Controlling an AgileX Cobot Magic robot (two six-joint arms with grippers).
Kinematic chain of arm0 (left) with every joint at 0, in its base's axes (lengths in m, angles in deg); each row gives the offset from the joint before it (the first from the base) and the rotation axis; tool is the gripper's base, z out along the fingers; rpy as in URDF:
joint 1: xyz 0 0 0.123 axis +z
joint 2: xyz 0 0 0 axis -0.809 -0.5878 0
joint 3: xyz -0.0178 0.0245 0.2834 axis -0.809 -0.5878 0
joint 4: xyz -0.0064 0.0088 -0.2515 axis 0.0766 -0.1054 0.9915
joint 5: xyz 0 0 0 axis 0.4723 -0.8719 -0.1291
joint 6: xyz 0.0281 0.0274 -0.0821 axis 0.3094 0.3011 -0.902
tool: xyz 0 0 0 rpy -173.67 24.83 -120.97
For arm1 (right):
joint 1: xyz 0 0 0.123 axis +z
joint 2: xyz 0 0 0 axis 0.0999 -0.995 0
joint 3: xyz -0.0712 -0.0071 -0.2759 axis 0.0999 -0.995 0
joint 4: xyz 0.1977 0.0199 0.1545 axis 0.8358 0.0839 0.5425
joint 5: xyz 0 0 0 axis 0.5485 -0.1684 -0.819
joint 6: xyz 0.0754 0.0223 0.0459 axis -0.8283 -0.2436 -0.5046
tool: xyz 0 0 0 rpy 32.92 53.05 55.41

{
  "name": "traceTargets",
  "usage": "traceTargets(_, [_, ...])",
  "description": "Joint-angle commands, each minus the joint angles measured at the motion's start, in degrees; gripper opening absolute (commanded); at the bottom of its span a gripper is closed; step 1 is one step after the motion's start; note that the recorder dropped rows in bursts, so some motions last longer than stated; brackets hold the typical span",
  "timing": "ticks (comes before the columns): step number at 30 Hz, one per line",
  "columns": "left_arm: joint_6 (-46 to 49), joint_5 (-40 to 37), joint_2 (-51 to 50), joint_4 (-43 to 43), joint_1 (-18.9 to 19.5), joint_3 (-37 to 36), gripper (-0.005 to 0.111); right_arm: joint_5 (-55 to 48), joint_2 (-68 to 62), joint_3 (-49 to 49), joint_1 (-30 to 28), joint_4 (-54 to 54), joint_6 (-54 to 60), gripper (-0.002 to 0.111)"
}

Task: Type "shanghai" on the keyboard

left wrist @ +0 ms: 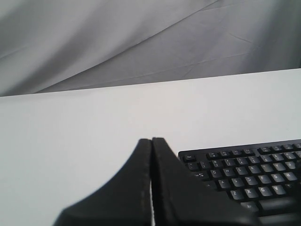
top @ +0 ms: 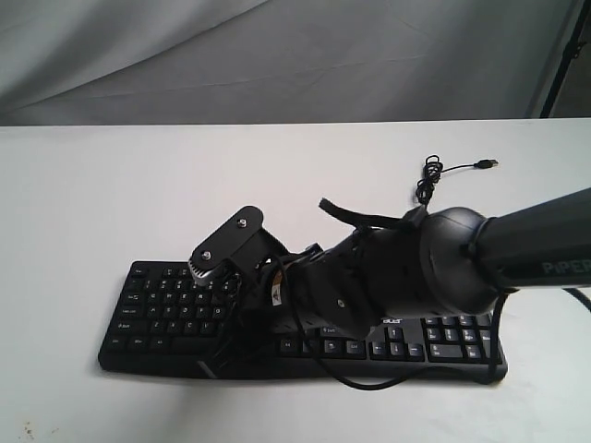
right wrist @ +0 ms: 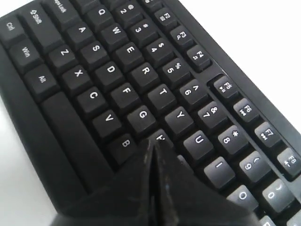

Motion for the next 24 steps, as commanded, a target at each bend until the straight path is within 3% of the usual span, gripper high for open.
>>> traceTargets(1, [-0.2, 0.2, 0.2, 0.0, -0.2, -0.2, 0.0, 0.8, 0.1, -0.2, -0.5, 0.7, 0.8, 0.0])
traceTargets(24, [-0.2, 0.2, 0.2, 0.0, -0.2, -0.2, 0.0, 0.4, -1.2, -0.2, -0.5, 0.7, 0.9, 0.0])
